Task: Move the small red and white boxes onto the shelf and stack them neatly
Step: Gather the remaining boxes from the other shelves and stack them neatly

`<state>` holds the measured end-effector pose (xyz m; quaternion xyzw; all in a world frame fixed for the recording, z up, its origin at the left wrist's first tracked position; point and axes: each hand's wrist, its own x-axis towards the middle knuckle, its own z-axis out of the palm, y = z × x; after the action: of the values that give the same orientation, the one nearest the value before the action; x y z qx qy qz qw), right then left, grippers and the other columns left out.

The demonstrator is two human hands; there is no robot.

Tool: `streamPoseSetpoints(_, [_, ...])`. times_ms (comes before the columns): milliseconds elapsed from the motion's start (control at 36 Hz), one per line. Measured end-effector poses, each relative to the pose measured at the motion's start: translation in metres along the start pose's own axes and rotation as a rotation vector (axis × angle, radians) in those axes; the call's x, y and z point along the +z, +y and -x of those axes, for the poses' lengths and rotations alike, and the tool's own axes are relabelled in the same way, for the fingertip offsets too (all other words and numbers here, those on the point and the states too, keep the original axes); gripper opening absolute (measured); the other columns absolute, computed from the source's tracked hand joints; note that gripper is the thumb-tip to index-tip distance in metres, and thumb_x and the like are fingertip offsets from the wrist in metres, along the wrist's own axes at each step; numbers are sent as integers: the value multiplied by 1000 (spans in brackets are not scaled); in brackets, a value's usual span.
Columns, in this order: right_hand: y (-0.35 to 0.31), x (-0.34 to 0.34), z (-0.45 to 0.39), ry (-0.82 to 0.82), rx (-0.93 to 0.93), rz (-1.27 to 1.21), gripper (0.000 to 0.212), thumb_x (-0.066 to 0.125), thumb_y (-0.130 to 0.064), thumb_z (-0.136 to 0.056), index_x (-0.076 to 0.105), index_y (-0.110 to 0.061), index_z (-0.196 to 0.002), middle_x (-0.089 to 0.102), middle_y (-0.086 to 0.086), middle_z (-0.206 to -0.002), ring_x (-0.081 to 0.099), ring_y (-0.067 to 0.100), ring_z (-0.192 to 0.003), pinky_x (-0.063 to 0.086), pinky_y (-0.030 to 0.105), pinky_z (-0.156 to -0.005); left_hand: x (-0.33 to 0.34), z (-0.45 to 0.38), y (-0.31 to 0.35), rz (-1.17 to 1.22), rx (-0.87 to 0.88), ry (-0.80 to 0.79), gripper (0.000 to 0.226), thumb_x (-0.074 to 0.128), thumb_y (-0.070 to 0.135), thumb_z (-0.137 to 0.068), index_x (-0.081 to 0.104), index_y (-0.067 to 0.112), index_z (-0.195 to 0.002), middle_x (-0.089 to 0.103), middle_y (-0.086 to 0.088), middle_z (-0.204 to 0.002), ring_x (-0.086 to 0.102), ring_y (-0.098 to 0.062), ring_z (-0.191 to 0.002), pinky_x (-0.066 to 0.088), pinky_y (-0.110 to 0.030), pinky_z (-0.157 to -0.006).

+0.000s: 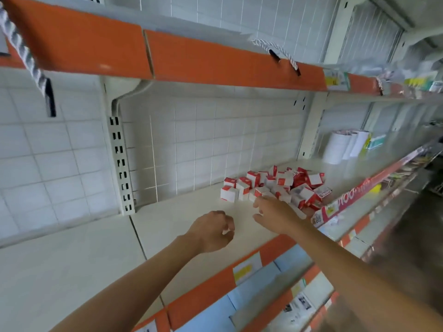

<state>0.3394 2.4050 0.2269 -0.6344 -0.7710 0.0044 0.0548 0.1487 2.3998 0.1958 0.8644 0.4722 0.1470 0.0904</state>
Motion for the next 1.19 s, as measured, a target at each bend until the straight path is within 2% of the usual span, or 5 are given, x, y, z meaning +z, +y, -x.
streamPoseSetpoints(333, [61,9,-56,55,121,-9,53,47,-37,-95,37,-7,-137,35,12,-142,49,28,-120,45,37,-90,8,-42,7,-24,-87,18,23,52,28,-92,65,21,-110,61,1,-108,60,-15,-93,45,-24,-79])
streamPoseSetpoints(639, [81,17,-67,28,1,-44,44,54,-31,-90,43,-7,-127,47,9,-128,52,28,-113,42,35,-79,20,-50,39,-67,-219,80,23,53,25,-91,66,18,-108,63,-3,-106,60,-18,-94,48,-27,-80])
streamPoseSetpoints(806, [71,25,-57,-29,-344,-345,18,59,-17,-84,44,-17,-94,48,-2,-98,49,14,-85,40,30,-69,37,-26,49,-42,-367,182,23,53,24,-90,66,20,-108,61,-2,-103,60,-19,-94,44,-24,-78])
streamPoseSetpoints(917, [35,33,-46,-83,-550,-445,19,58,-17,-85,52,-8,-100,55,4,-96,53,18,-84,41,32,-70,42,12,54,-48,-498,234,26,54,21,-88,66,17,-111,60,-5,-106,59,-22,-97,45,-27,-81])
streamPoseSetpoints(1194, [-103,41,-6,-162,-869,-613,28,66,-18,-80,56,-6,-103,53,-4,-95,51,15,-87,36,27,-70,4,166,52,-118,-853,374,19,58,20,-86,70,17,-100,63,-5,-101,62,-23,-92,49,-32,-81])
